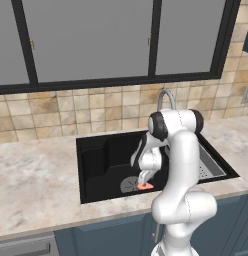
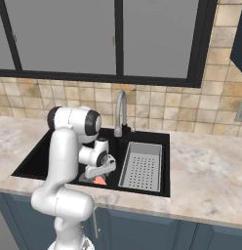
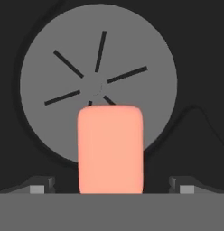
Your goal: Pick up the bar soap and soap dispenser from the sink, and place them back in the cabinet, and close the cabinet doors.
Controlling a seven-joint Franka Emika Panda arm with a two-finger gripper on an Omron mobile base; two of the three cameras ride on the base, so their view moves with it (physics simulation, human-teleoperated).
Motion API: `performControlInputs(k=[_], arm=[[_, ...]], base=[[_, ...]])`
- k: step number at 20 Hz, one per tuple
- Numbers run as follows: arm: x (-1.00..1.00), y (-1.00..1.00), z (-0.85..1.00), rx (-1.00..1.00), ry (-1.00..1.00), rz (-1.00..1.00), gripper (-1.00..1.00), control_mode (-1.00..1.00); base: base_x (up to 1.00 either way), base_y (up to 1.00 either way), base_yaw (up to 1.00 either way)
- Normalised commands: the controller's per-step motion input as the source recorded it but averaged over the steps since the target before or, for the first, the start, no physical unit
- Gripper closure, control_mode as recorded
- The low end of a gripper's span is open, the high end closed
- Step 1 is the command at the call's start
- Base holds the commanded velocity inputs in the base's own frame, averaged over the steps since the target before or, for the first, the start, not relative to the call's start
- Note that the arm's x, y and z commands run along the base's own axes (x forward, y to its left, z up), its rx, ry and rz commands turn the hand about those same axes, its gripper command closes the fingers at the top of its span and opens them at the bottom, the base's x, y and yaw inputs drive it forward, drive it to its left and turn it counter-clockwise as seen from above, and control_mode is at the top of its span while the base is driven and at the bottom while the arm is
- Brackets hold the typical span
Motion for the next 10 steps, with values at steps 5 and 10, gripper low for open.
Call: performControlInputs(k=[5, 10], arm=[[0.0, 0.0, -0.15, 0.0, 0.01, 0.0, -1.0, -1.0], [0.0, 0.0, -0.16, 0.0, 0.02, 0.0, -1.0, -1.0]], base=[[0.0, 0.0, 0.0], [0.0, 0.0, 0.0]])
